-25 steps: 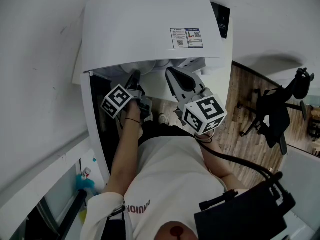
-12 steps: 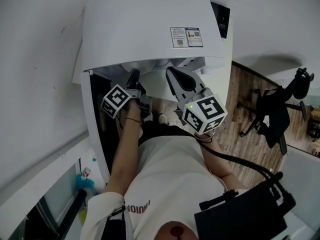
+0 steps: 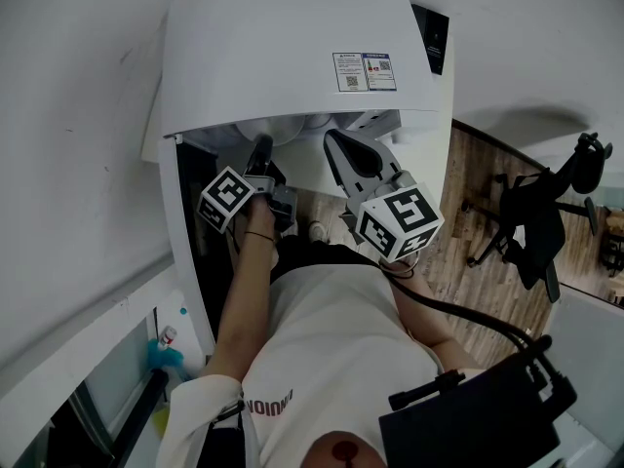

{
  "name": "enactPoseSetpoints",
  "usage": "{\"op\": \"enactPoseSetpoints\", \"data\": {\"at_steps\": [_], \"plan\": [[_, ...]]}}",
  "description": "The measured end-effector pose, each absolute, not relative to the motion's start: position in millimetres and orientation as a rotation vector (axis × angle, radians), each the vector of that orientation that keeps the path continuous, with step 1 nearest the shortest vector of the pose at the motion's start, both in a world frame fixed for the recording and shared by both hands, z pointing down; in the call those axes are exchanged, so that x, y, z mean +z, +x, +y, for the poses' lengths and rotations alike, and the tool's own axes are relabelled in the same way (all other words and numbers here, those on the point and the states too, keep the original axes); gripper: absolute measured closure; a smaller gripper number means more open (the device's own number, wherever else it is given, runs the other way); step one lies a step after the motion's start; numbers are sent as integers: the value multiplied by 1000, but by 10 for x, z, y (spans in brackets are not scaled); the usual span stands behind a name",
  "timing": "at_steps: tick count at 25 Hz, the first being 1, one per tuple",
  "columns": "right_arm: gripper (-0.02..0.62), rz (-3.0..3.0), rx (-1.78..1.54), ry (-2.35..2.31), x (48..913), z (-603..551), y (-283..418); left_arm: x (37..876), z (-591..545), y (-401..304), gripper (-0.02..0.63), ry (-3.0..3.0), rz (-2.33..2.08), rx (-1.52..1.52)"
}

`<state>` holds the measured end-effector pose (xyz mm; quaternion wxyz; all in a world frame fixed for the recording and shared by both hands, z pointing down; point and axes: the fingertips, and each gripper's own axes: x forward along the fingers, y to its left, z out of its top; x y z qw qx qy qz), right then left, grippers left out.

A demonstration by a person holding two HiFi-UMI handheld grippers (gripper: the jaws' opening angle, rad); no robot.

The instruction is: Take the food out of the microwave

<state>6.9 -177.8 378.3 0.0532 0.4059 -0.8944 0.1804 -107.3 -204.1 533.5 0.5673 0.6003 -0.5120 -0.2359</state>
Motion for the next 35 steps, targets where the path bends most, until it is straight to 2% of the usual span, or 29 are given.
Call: {"op": "enactPoseSetpoints", "data": {"at_steps": [35], "plan": [[574,-2748,516,1195,3712,-1616,70,5156,-1824,-991,581,1421,-1166,-636]]}}
